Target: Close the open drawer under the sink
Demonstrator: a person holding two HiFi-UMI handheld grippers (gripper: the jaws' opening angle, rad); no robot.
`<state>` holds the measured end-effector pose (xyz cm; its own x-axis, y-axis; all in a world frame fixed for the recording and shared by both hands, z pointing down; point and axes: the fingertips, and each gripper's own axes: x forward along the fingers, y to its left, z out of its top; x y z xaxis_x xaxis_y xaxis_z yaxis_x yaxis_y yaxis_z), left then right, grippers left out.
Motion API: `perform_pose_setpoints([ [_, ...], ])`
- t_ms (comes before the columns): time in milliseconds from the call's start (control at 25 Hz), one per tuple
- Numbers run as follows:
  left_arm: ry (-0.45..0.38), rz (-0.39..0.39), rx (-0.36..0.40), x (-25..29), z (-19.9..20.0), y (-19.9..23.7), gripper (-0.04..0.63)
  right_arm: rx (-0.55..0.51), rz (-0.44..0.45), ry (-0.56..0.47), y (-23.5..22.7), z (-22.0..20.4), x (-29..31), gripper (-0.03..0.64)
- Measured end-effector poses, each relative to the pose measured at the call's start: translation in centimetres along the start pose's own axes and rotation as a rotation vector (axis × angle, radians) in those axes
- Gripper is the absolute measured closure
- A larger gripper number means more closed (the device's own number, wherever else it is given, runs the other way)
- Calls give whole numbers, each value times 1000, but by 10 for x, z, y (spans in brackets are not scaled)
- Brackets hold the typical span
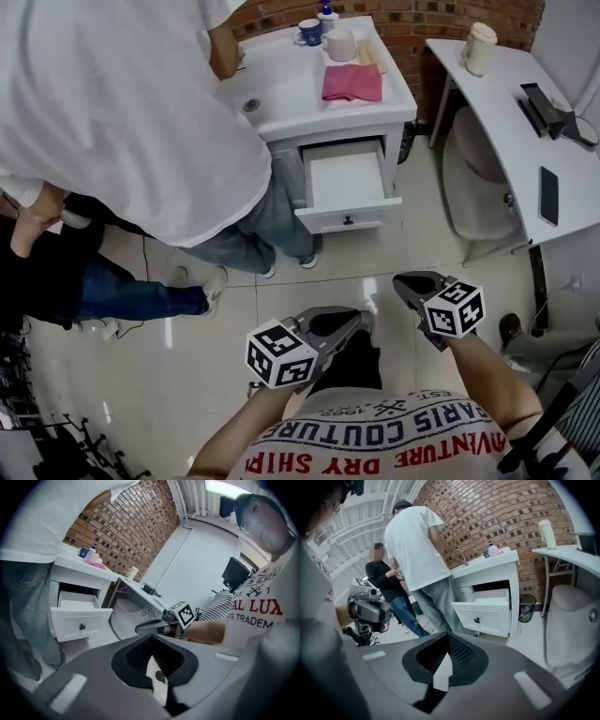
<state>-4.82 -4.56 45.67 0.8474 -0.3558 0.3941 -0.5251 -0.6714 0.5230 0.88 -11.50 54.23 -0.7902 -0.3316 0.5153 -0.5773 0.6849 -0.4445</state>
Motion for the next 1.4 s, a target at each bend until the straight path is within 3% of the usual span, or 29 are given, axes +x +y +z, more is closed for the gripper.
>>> perform_pose_setpoints([
  [240, 13, 16, -51, 15, 1, 83, 614, 57, -76, 8, -80, 18, 82, 611],
  [600, 46, -8, -132, 42, 10, 164, 614, 156, -175, 10, -154, 28, 139, 611],
  [1000, 66, -48, -141, 51, 33, 176, 614, 209, -219, 6, -184, 39, 159, 611],
  [1400, 73, -57, -167, 53, 35, 203, 615, 255, -262, -72, -206, 64, 174, 611],
])
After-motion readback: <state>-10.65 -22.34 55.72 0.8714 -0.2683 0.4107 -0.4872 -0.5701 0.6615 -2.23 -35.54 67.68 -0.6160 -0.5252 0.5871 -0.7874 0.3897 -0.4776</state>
